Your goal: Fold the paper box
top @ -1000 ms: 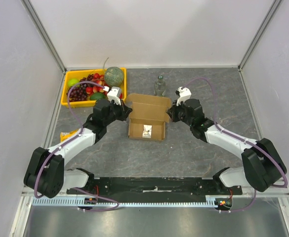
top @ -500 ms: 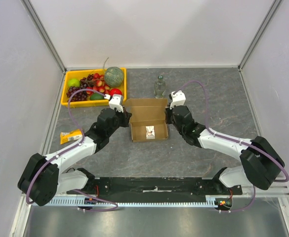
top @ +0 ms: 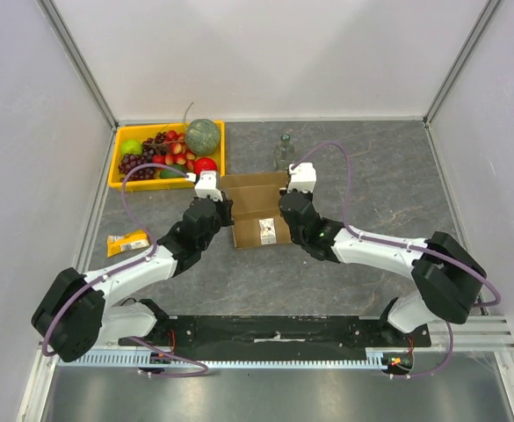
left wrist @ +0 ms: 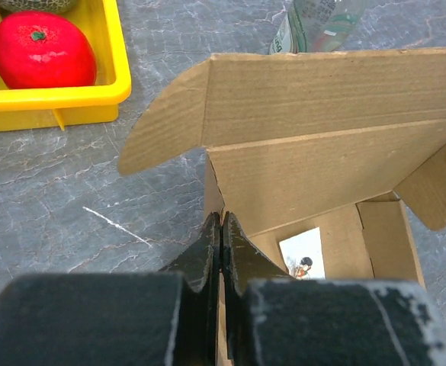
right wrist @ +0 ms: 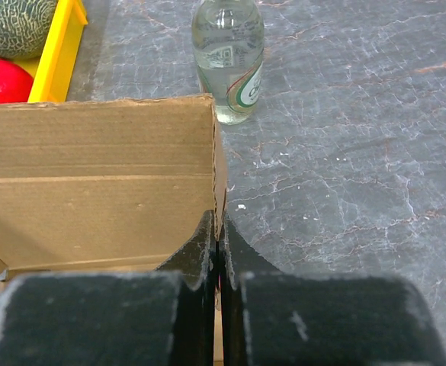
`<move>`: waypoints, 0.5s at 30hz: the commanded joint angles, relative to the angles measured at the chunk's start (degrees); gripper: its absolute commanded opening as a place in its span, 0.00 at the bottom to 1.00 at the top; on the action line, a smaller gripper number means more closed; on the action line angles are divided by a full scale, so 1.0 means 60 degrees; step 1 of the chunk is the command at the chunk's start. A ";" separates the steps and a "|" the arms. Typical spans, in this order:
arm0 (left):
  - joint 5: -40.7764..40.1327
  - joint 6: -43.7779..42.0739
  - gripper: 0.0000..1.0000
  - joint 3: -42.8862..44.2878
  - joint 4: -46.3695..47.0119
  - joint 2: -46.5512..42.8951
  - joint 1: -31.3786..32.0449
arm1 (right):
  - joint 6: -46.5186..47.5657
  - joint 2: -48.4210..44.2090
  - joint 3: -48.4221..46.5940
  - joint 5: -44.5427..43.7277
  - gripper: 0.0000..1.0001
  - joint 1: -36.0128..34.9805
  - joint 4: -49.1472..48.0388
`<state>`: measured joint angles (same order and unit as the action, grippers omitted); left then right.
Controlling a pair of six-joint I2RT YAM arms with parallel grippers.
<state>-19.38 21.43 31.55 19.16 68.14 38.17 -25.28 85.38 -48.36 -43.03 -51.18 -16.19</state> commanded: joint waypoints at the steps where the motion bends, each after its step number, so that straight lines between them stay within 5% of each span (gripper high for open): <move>1: -0.0724 0.0910 0.02 0.0615 0.0792 0.0274 0.0668 | -0.1309 0.0373 -0.0831 -0.0827 0.00 -0.0596 0.0060; 7: -0.1355 0.0867 0.02 0.0777 0.0820 0.0465 0.1123 | -0.1223 0.0257 -0.0439 -0.0944 0.00 -0.0772 -0.0347; 15: -0.1209 0.0311 0.02 -0.0159 0.2326 0.0347 0.1489 | 0.0418 -0.0505 0.1758 0.0358 0.00 -0.0816 -0.3422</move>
<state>-29.95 22.87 32.58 21.58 70.78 44.45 -25.80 84.73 -42.26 -49.12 -54.00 -21.80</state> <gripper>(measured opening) 0.032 0.010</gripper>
